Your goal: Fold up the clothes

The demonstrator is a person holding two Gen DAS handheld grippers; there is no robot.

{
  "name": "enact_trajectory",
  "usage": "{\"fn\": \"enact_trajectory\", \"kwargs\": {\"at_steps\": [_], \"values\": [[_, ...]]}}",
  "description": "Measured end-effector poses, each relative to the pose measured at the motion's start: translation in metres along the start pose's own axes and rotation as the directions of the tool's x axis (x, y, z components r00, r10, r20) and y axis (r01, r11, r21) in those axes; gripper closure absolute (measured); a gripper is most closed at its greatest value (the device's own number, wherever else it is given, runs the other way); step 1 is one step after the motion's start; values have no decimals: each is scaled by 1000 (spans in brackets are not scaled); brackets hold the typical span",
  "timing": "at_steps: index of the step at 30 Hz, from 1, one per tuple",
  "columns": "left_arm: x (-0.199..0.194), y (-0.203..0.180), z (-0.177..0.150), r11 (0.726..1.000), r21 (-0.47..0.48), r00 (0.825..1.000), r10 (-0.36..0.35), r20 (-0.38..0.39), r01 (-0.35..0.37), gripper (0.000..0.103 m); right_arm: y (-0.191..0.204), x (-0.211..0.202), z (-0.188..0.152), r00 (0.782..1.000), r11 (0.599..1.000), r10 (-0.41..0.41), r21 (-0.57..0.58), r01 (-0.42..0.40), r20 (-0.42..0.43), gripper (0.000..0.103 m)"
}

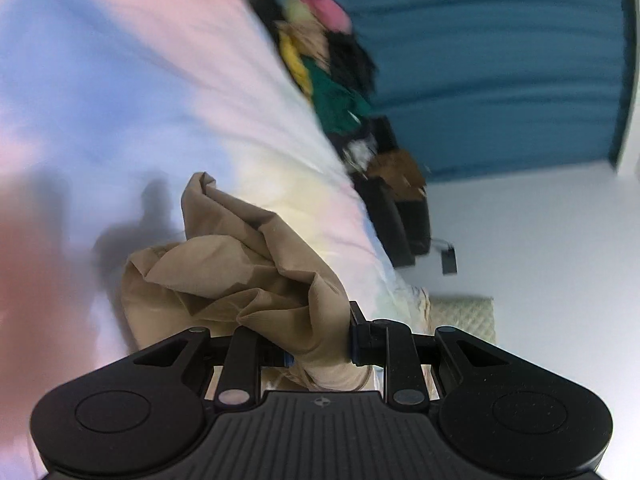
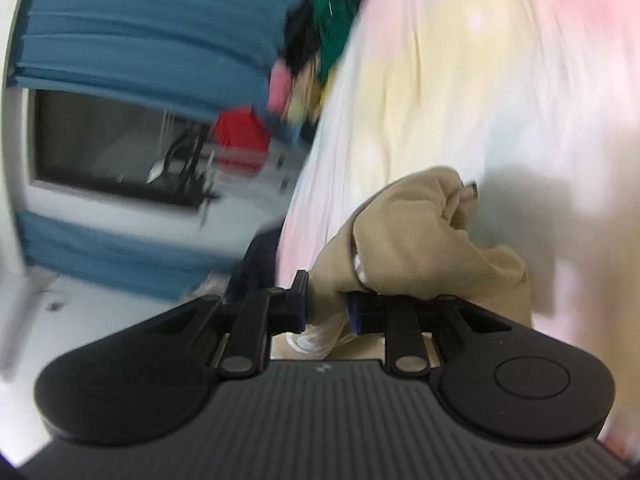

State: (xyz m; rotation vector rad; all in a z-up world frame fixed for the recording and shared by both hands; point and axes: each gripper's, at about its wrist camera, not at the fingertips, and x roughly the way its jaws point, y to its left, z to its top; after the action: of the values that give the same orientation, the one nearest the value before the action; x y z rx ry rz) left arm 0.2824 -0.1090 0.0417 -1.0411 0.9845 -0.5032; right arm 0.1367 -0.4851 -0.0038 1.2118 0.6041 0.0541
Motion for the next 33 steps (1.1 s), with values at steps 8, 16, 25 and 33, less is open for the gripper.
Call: {"fn": "enact_trajectory", "kwargs": {"at_steps": [8,16,25,33], "values": [[179,-65,44,974,210,995,-92,26,85,77,17,70,139,954,975,-95,-165,147,286,80],[230,19,3,905,413,988,137,-69,-97,76,-105,125,110,946,948,-296,-78,308,136,80],[186,57,-20,862,473,977,215,-20,-180,42,-125,98,65,935,938,-340,-32,345,102,77],[98,-56,-65,673,716,980,176,93,-189,11,-35,23,41,904,877,-378,-236,419,199,32]]}}
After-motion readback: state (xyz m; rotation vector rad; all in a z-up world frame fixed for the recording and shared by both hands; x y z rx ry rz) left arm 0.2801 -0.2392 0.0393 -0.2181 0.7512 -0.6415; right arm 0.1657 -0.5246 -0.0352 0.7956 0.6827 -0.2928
